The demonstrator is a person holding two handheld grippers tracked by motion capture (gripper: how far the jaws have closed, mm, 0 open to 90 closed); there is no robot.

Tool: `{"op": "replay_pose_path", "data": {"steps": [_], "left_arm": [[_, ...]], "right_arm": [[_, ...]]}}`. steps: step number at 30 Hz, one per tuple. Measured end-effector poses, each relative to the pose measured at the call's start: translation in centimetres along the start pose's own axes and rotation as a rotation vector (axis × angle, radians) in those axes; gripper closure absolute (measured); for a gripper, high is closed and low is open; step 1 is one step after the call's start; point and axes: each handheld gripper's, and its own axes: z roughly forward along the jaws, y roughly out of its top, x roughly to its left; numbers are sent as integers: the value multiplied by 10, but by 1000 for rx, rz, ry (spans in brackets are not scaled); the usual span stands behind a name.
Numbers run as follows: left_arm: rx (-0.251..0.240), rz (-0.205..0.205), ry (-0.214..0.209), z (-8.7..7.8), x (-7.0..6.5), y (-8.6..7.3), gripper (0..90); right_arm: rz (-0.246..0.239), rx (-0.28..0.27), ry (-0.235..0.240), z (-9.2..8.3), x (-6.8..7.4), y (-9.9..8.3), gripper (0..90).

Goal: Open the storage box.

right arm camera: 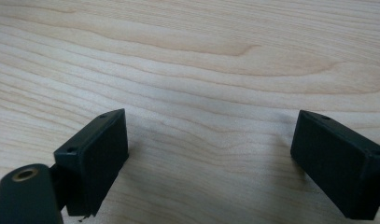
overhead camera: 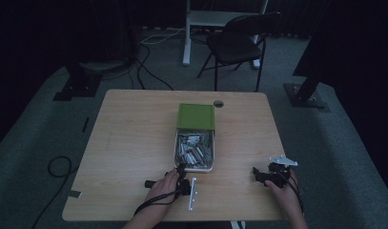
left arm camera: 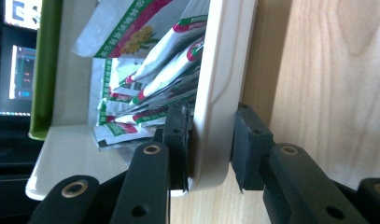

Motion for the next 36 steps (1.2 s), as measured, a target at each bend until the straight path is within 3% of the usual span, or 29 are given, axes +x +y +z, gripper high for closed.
{"op": "replay_pose_path", "data": {"steps": [28,36], "left_arm": [[-2,-21,-2,-12,-6,2,699],[-60,-148,-63,-15,0,-4,663]], "right_arm": [[0,-1,0,0,0,0,108],[0,-1,0,0,0,0,108]]}}
